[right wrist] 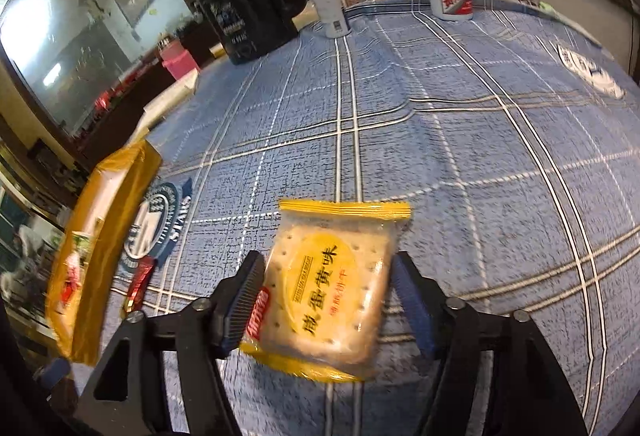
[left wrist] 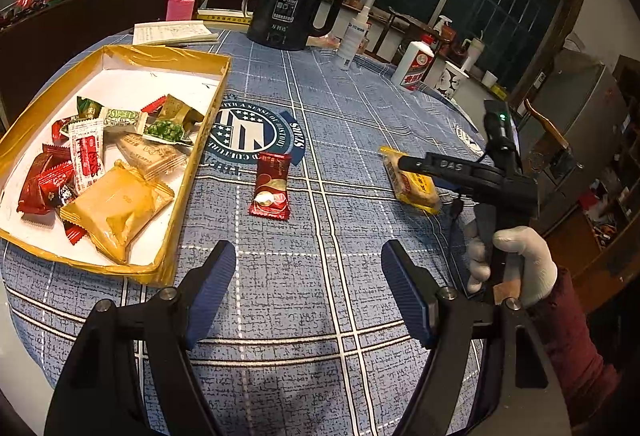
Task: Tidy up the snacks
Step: 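Grasp the yellow cream biscuit pack with the right tool, then grasp the red chocolate bar with the left tool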
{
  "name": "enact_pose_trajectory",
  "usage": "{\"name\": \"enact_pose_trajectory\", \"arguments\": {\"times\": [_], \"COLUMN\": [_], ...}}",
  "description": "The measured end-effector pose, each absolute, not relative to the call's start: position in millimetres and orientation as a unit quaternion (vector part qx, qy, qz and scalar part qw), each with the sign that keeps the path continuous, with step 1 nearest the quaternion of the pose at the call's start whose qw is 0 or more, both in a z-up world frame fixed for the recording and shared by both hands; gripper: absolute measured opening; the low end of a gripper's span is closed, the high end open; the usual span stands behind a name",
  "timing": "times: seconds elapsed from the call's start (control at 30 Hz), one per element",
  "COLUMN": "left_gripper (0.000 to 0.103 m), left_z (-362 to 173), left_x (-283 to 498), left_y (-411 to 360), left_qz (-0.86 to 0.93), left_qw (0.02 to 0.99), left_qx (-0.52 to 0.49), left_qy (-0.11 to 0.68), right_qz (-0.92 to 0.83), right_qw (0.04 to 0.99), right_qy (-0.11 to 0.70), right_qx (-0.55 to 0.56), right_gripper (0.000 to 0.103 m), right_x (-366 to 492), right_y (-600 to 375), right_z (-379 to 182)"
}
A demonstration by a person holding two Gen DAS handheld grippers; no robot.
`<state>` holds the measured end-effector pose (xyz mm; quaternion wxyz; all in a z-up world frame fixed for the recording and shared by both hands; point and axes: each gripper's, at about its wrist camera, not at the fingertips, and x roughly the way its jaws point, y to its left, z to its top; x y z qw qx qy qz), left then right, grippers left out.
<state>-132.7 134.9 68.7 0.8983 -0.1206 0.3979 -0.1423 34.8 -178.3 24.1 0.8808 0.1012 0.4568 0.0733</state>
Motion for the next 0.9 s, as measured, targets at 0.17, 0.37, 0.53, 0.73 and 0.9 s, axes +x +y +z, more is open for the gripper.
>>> {"name": "enact_pose_trajectory", "arguments": {"times": [0.17,0.37,0.53,0.73,0.9], "left_gripper": [0.075,0.075,0.075,0.075,0.065], "left_z": [63.9,59.5,55.4,47.5,36.2], "left_x": [-126.8,-115.9,-98.6,-66.7,-36.6], "left_y": [131.3,120.6,108.1,89.1,91.0], "left_qz": [-0.141,-0.138,-0.142,-0.138,-0.115], "left_qw": [0.896,0.896,0.891,0.893,0.886], "left_qx": [-0.113,-0.083,-0.064,0.002,0.020], "left_qy": [0.406,0.414,0.425,0.428,0.449], "right_qz": [0.050,0.026,0.037,0.059,0.065], "right_qw": [0.885,0.893,0.897,0.900,0.900], "right_qy": [0.459,0.450,0.438,0.426,0.423], "right_qx": [0.052,0.011,0.032,0.073,0.085], "right_gripper": [0.076,0.072,0.070,0.070,0.070], "right_x": [36.3,34.2,29.7,25.9,24.5], "right_y": [-154.1,-144.5,-154.9,-168.5,-172.1], "right_z": [17.0,13.3,14.6,15.5,15.7]}}
